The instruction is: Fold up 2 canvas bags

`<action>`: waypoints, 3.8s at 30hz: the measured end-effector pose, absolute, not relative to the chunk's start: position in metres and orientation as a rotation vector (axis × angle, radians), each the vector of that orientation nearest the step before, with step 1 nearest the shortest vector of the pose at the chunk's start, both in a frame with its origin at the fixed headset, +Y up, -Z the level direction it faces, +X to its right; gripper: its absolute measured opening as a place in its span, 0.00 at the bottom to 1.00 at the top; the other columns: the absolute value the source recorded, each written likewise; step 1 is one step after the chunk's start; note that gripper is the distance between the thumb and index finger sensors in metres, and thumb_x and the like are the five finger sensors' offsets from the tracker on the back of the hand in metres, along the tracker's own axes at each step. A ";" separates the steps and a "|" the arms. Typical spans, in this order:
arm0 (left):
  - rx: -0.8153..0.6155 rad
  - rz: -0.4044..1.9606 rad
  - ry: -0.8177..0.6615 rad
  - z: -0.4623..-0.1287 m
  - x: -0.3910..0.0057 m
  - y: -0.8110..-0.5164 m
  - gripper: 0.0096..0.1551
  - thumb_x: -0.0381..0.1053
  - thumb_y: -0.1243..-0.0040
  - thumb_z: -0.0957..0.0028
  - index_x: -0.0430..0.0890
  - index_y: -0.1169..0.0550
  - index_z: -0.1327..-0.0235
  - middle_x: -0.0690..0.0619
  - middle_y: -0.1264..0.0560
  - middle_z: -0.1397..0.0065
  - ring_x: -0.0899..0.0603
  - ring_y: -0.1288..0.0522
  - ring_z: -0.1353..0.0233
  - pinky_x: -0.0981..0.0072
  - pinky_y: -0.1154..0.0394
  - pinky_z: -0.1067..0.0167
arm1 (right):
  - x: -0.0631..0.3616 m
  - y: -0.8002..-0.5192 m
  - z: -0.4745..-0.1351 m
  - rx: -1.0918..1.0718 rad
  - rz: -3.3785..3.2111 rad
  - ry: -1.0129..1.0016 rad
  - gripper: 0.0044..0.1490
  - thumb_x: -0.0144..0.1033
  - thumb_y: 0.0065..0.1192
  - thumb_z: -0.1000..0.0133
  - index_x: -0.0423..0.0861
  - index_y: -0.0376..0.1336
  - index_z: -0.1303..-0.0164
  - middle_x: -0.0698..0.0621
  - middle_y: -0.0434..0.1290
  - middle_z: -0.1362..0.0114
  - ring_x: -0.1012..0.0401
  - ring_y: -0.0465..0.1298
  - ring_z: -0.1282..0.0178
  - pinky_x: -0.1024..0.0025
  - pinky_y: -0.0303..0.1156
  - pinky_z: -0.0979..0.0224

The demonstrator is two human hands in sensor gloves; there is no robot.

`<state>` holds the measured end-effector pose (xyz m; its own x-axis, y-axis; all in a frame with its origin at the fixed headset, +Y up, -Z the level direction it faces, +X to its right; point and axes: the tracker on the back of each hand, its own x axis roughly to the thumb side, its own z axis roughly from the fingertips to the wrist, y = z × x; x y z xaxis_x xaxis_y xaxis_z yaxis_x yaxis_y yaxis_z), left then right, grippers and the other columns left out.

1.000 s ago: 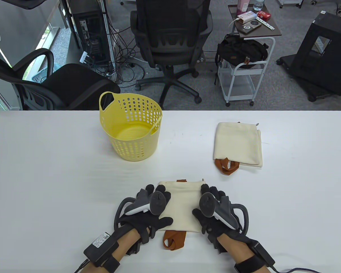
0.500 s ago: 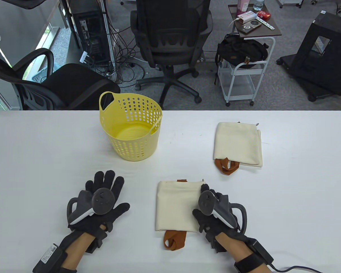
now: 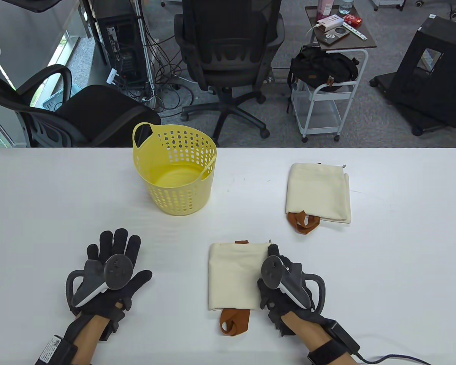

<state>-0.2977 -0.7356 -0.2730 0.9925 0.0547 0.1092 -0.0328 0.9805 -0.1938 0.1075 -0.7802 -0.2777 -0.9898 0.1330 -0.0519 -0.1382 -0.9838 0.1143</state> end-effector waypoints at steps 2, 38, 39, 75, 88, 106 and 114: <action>-0.198 0.039 -0.117 -0.273 -0.297 -0.737 0.54 0.71 0.48 0.61 0.60 0.59 0.26 0.56 0.72 0.20 0.37 0.75 0.18 0.31 0.71 0.25 | 0.107 -0.780 -0.277 -0.077 3.004 0.157 0.59 0.47 0.72 0.52 0.48 0.40 0.21 0.42 0.61 0.25 0.50 0.72 0.28 0.56 0.74 0.28; -0.230 0.078 -0.102 -0.272 -0.305 -0.733 0.55 0.72 0.49 0.62 0.60 0.58 0.26 0.55 0.72 0.19 0.37 0.75 0.18 0.31 0.71 0.25 | 0.236 -0.697 -0.344 -0.181 1.854 -0.235 0.36 0.26 0.67 0.51 0.53 0.61 0.30 0.48 0.64 0.24 0.52 0.83 0.41 0.65 0.87 0.49; -0.228 0.078 -0.101 -0.272 -0.305 -0.733 0.55 0.72 0.49 0.62 0.60 0.58 0.26 0.55 0.72 0.19 0.36 0.75 0.18 0.31 0.71 0.25 | 0.243 -0.691 -0.353 -0.180 1.863 -0.261 0.36 0.26 0.67 0.51 0.53 0.61 0.30 0.48 0.64 0.24 0.52 0.83 0.41 0.65 0.87 0.48; -0.220 0.003 -0.068 -0.267 -0.307 -0.728 0.55 0.72 0.49 0.62 0.59 0.58 0.26 0.54 0.71 0.19 0.36 0.74 0.18 0.31 0.70 0.25 | 0.315 -0.728 -0.459 -0.715 2.654 -0.135 0.44 0.39 0.69 0.47 0.54 0.50 0.22 0.48 0.54 0.16 0.48 0.65 0.19 0.47 0.67 0.21; -0.227 -0.008 -0.119 -0.262 -0.293 -0.725 0.55 0.72 0.50 0.61 0.59 0.58 0.25 0.54 0.71 0.19 0.35 0.73 0.17 0.31 0.69 0.25 | 0.231 -0.679 -0.357 -0.177 2.888 -0.279 0.46 0.57 0.60 0.48 0.53 0.51 0.21 0.45 0.50 0.14 0.44 0.56 0.16 0.41 0.55 0.19; -0.269 -0.043 -0.137 -0.257 -0.283 -0.731 0.55 0.73 0.51 0.61 0.59 0.58 0.25 0.54 0.71 0.19 0.35 0.72 0.17 0.30 0.69 0.25 | 0.182 -0.753 -0.260 0.111 3.155 0.064 0.52 0.66 0.44 0.50 0.55 0.38 0.19 0.48 0.31 0.14 0.42 0.33 0.15 0.36 0.37 0.19; -0.267 -0.030 -0.133 -0.256 -0.284 -0.729 0.55 0.73 0.52 0.61 0.59 0.58 0.25 0.53 0.71 0.19 0.35 0.72 0.17 0.30 0.69 0.26 | 0.177 -0.762 -0.262 0.137 3.170 0.141 0.52 0.66 0.44 0.50 0.54 0.39 0.19 0.48 0.32 0.14 0.42 0.34 0.15 0.36 0.38 0.19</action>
<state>-0.2844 -0.7288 -0.2562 0.9908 -0.0116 0.1350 0.0468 0.9643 -0.2607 0.1766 -0.7621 -0.2621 -0.9957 -0.0306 0.0877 0.0383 -0.9955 0.0870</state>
